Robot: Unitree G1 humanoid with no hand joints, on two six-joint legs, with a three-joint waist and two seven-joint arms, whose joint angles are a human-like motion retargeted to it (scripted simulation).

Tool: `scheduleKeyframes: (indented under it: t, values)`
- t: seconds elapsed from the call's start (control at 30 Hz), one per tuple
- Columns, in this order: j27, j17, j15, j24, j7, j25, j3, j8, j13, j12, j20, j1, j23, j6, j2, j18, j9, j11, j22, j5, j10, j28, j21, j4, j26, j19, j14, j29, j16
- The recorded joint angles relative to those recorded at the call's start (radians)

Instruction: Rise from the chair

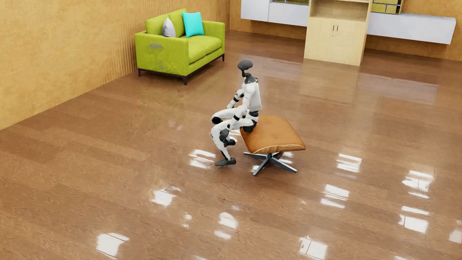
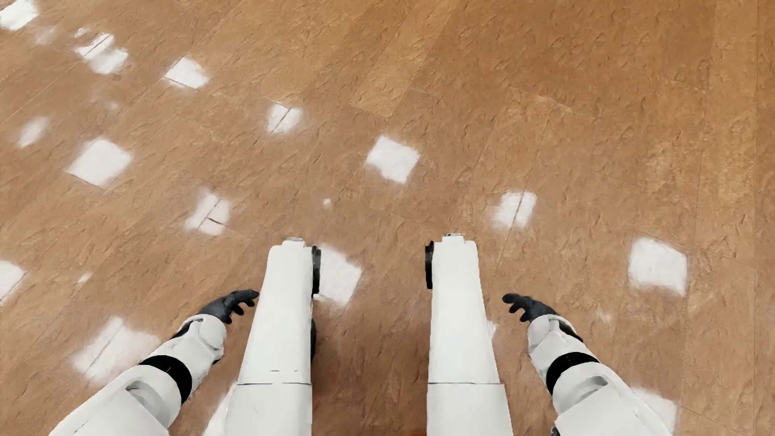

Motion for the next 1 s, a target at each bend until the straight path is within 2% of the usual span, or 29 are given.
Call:
scheduleKeyframes:
  t: [0.3, 0.47, 0.53, 0.67, 0.77, 0.87, 0.93, 1.0]
  values:
    - [-0.006, -0.002, 0.000, -0.005, -0.003, -0.002, 0.001, 0.001, -0.022, -0.027, 0.001, -0.019, -0.007, -0.002, -0.019, -0.005, 0.014, -0.002, 0.006, 0.006, -0.001, 0.016, 0.006, -0.001, -0.003, -0.002, -0.001, -0.017, 0.004]
    - [-0.020, -0.007, -0.004, -0.013, -0.007, 0.009, 0.005, 0.006, -0.062, -0.078, 0.000, -0.059, -0.002, -0.007, -0.060, -0.025, 0.056, 0.001, 0.014, 0.010, 0.000, 0.026, -0.002, 0.001, -0.009, 0.002, -0.006, -0.034, 0.005]
    - [-0.024, -0.012, -0.008, 0.000, -0.012, 0.013, 0.005, 0.008, -0.087, -0.095, -0.001, -0.090, -0.002, -0.008, -0.090, -0.037, 0.077, 0.002, -0.005, 0.011, 0.002, 0.030, -0.004, 0.004, -0.014, 0.007, -0.014, -0.036, 0.016]
    - [-0.035, -0.024, -0.028, -0.001, -0.021, 0.016, 0.005, 0.017, -0.151, -0.164, 0.002, -0.164, 0.002, -0.010, -0.168, -0.065, 0.114, -0.008, -0.004, 0.014, -0.006, 0.031, 0.008, 0.008, -0.025, 0.016, -0.053, -0.044, 0.024]
    - [-0.048, -0.037, -0.056, -0.002, -0.020, 0.036, 0.008, 0.017, -0.159, -0.175, -0.007, -0.179, -0.009, -0.017, -0.189, -0.068, 0.116, -0.052, -0.011, 0.017, -0.050, 0.036, 0.060, 0.005, -0.041, 0.017, -0.107, -0.058, 0.032]
    - [-0.056, -0.044, -0.057, -0.013, -0.004, 0.035, 0.008, 0.004, -0.123, -0.142, 0.009, -0.104, -0.014, -0.022, -0.125, -0.066, 0.087, -0.169, 0.000, 0.012, -0.176, 0.054, 0.098, 0.012, -0.049, 0.015, -0.121, -0.081, 0.029]
    - [-0.066, -0.042, -0.056, -0.009, 0.014, 0.042, 0.007, -0.015, -0.062, -0.090, 0.020, -0.017, -0.033, -0.016, -0.030, -0.055, 0.050, -0.281, 0.000, 0.008, -0.287, 0.057, 0.080, 0.010, -0.049, 0.006, -0.116, -0.093, 0.030]
    - [-0.065, -0.041, -0.048, 0.002, 0.036, 0.024, 0.008, -0.039, 0.019, -0.031, 0.039, 0.092, -0.038, -0.013, 0.086, -0.040, 0.003, -0.416, -0.003, 0.001, -0.424, 0.052, 0.055, 0.007, -0.049, -0.005, -0.102, -0.085, 0.032]
